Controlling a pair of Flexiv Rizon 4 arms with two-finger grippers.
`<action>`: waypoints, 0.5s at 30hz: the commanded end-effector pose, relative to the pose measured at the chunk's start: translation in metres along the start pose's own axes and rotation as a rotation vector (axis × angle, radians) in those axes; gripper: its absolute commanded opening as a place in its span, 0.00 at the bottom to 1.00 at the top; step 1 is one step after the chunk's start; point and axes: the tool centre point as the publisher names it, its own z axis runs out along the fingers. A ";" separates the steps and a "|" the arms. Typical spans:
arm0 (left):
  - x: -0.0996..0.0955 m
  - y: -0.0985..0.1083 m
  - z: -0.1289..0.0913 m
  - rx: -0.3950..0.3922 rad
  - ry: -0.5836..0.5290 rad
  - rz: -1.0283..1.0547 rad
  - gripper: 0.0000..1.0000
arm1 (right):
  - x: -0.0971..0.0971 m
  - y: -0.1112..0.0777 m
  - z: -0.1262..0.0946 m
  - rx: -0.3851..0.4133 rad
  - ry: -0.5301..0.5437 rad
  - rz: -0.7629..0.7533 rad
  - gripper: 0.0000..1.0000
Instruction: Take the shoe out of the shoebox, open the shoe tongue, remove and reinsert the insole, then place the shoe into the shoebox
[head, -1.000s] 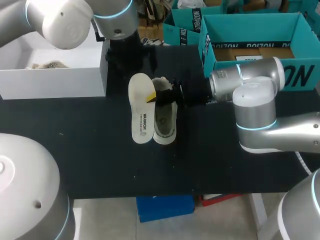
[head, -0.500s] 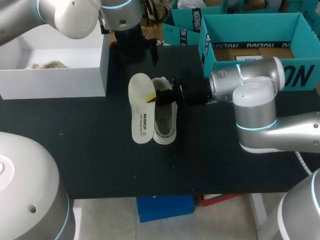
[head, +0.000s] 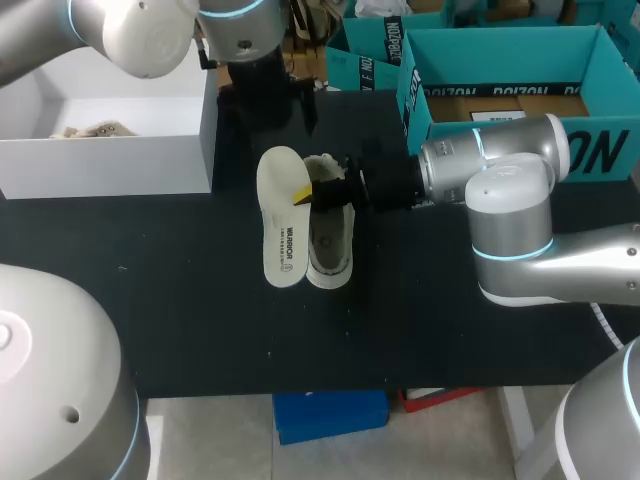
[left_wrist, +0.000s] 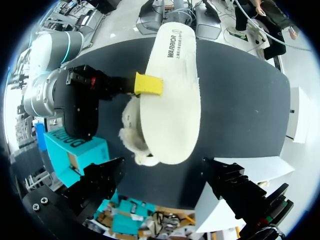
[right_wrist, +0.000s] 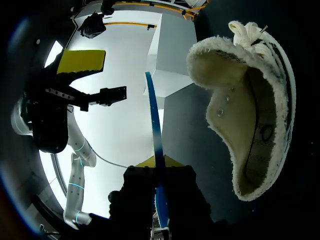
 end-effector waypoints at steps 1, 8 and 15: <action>0.007 -0.019 -0.015 -0.025 -0.007 0.004 1.00 | -0.001 0.000 0.001 -0.002 0.001 0.000 0.00; 0.017 -0.039 -0.015 -0.009 0.001 -0.011 1.00 | -0.001 0.000 0.001 -0.002 0.001 0.000 0.00; 0.024 -0.066 -0.028 -0.023 -0.006 -0.016 1.00 | -0.001 0.000 0.001 -0.002 0.001 0.000 0.00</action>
